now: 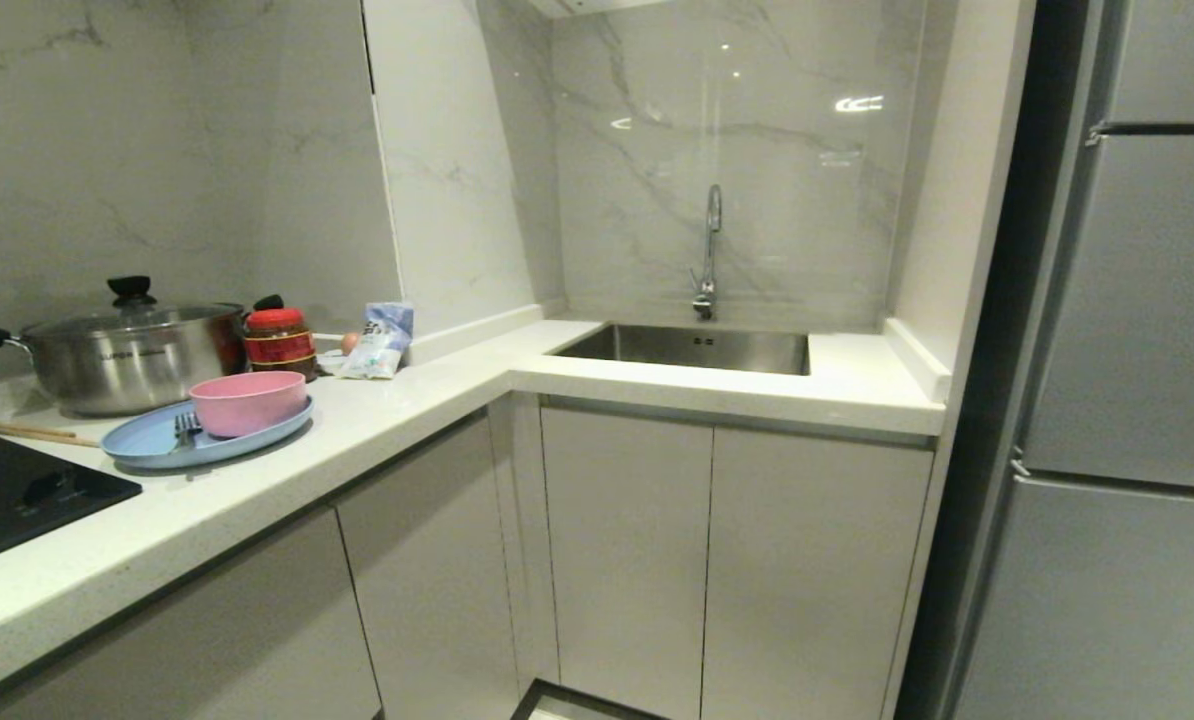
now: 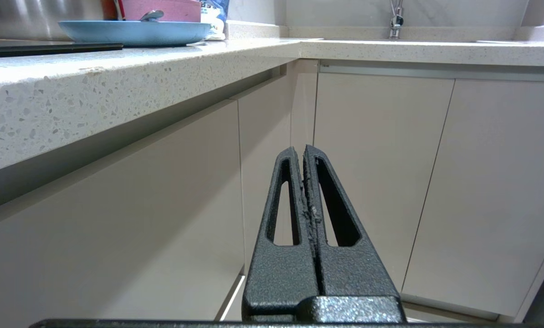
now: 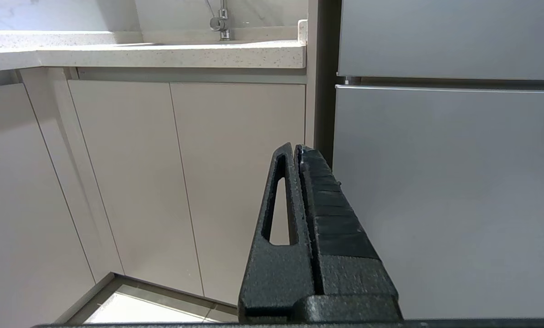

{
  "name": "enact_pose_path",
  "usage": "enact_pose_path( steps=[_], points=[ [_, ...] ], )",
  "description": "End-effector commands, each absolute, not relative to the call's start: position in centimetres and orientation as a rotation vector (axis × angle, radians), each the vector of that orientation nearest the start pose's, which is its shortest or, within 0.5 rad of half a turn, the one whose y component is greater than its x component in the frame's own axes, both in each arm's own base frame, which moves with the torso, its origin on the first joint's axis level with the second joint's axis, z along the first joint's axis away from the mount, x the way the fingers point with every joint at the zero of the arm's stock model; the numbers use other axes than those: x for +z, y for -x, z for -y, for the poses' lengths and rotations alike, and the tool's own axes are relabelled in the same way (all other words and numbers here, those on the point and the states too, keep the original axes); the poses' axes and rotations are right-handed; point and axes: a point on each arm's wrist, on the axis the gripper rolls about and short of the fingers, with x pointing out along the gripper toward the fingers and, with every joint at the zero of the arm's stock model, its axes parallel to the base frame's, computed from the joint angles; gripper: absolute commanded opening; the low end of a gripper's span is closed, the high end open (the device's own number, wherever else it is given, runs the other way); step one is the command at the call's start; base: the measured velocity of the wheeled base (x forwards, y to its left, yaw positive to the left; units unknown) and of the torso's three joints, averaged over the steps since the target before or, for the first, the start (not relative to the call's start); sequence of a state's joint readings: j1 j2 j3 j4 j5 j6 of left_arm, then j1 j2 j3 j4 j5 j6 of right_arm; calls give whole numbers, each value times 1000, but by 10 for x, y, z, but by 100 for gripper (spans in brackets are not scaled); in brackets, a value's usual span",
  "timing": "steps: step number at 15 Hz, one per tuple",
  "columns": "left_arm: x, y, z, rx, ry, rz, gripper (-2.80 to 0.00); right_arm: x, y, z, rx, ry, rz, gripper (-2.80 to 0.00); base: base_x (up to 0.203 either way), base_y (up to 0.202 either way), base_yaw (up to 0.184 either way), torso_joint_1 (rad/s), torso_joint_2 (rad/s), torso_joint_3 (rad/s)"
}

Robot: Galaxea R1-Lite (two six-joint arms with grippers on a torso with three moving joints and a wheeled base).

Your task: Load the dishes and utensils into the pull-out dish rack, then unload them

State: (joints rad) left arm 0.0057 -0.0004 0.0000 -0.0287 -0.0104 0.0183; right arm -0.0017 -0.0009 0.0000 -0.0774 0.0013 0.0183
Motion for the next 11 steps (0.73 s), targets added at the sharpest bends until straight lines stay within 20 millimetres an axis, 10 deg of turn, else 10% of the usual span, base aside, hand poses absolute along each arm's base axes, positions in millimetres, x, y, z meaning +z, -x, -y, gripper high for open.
enact_pose_path(
  steps=[1,11],
  points=[
    [75,22,0,-4,-19,15,-280,76,21,0,0,-18,54,-280,0,0,0,0,0,0],
    [75,22,0,-4,-19,15,-280,76,21,0,0,-18,54,-280,0,0,0,0,0,0]
  ],
)
